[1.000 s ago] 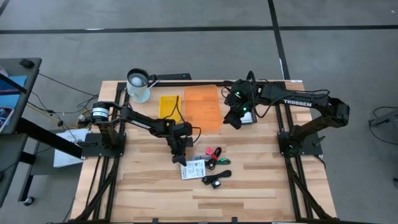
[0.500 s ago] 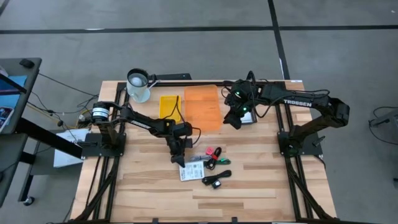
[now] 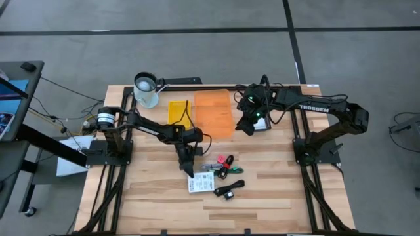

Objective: Pick and place items into bin
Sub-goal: Put the white card reader box into the black bin

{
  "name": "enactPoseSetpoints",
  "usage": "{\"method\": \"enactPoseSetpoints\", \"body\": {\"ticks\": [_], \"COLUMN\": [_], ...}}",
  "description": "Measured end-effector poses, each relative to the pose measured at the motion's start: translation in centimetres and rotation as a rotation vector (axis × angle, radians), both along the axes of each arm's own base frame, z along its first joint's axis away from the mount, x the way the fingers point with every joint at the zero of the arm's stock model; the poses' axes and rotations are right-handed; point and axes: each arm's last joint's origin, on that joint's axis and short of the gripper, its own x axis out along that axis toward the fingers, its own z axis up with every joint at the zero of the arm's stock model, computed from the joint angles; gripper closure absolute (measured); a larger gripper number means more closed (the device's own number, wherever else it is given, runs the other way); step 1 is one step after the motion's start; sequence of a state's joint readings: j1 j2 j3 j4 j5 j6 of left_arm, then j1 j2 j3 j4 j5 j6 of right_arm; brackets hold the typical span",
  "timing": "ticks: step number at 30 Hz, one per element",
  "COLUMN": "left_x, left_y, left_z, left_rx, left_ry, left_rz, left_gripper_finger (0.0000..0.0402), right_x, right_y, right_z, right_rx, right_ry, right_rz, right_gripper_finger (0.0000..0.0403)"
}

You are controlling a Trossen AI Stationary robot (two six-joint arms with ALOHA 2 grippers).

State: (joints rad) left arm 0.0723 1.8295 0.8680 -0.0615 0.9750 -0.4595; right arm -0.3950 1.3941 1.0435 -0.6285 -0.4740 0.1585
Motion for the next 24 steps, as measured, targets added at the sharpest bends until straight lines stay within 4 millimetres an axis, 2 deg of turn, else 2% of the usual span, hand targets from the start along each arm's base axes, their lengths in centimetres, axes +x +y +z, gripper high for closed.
{"method": "enactPoseSetpoints", "body": {"ticks": [5,15,20,24], "left_x": [-0.1,-1.2,-2.2,-3.3], "left_y": [0.5,2.9,4.3,5.4], "left_z": [0.9,5.3,8.4,10.9], "left_rx": [-0.013,0.026,0.102,0.172], "left_ry": [-0.015,-0.135,-0.239,-0.325], "left_rz": [0.012,0.105,0.200,0.290], "left_gripper_finger": [0.0349,0.0349,0.0349,0.0349], "right_x": [0.1,1.0,2.6,3.4], "right_y": [0.2,1.9,2.8,3.3], "right_z": [0.0,0.4,1.5,3.5], "right_rx": [0.032,0.105,0.157,0.169], "right_ry": [0.004,-0.034,-0.156,-0.323], "right_rz": [-0.015,0.005,-0.064,-0.124], "right_gripper_finger": [0.0270,0.0270,0.0268,0.0268]}}
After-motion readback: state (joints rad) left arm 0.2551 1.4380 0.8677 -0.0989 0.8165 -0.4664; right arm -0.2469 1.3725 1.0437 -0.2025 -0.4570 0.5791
